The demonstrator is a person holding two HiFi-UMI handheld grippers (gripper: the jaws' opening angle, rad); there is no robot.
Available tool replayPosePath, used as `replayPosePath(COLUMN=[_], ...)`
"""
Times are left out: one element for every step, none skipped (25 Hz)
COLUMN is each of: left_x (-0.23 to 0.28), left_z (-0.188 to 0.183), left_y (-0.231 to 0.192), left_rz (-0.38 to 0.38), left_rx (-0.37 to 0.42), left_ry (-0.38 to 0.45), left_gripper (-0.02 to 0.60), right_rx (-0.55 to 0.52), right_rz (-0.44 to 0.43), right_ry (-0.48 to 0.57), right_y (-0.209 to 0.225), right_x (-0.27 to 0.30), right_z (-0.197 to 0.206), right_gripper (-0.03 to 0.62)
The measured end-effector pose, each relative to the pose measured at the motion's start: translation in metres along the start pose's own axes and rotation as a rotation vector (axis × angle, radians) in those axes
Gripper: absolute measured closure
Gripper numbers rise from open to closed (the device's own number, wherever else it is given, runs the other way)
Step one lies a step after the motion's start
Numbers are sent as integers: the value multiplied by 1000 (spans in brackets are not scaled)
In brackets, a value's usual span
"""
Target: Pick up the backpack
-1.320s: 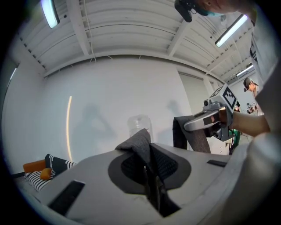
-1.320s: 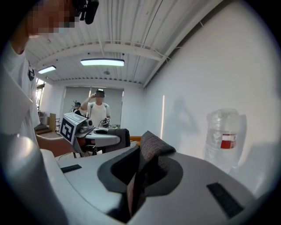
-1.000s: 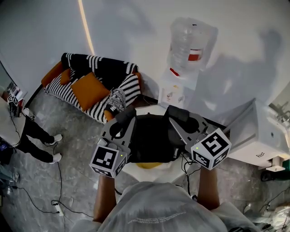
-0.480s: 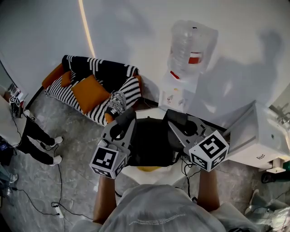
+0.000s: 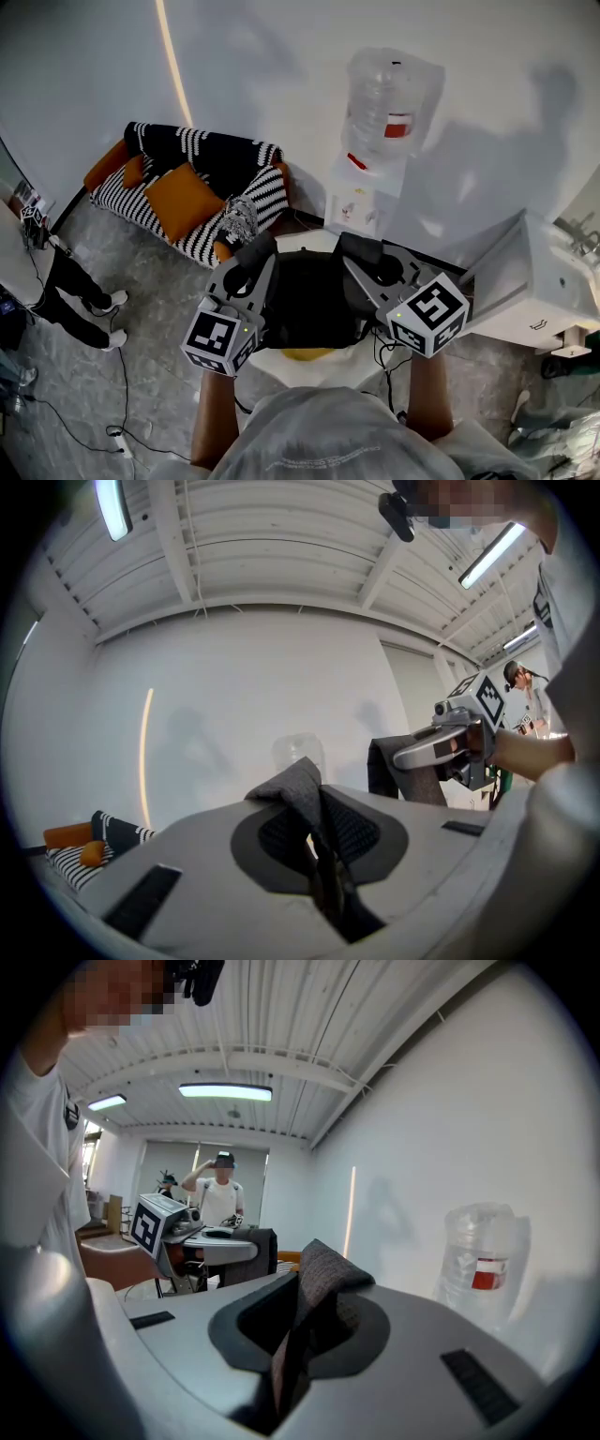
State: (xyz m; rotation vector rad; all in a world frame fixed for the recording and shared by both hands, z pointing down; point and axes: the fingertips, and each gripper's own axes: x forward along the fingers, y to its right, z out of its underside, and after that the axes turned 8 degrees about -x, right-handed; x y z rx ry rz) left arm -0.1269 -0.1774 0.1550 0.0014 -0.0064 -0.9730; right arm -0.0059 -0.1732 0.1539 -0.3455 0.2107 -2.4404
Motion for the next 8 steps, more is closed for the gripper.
replayPosePath(left_x=[0,0,1,1,1,2,2,3], left_z=[0,-1,-1,-1,-1,-2,-2,-2], left_y=[0,-1,-2,-3,-4,-4,-5,-5], left_rz=[0,-2,-4,-6,-8,-9,-9,-10], left_rx=[0,1,1,1,2,2,2,1], left_ry=[1,2,4,6,6,5,4,3], left_gripper=[537,537,537,537,537,537,537,537], right_rx=[1,1,1,1,1,0,0,0], right_rz=[0,-1,-2,-4,-5,-7,-8,-10], right_ry=[1,2,3,3,3,3,3,3], right_y=[0,0,1,1,2,2,3,3], right_x=[0,0,1,2,3,3,4,4], right_z=[0,0,0,-1,-1,-1,-1,-1], right_gripper=[560,560,560,560,560,560,560,560])
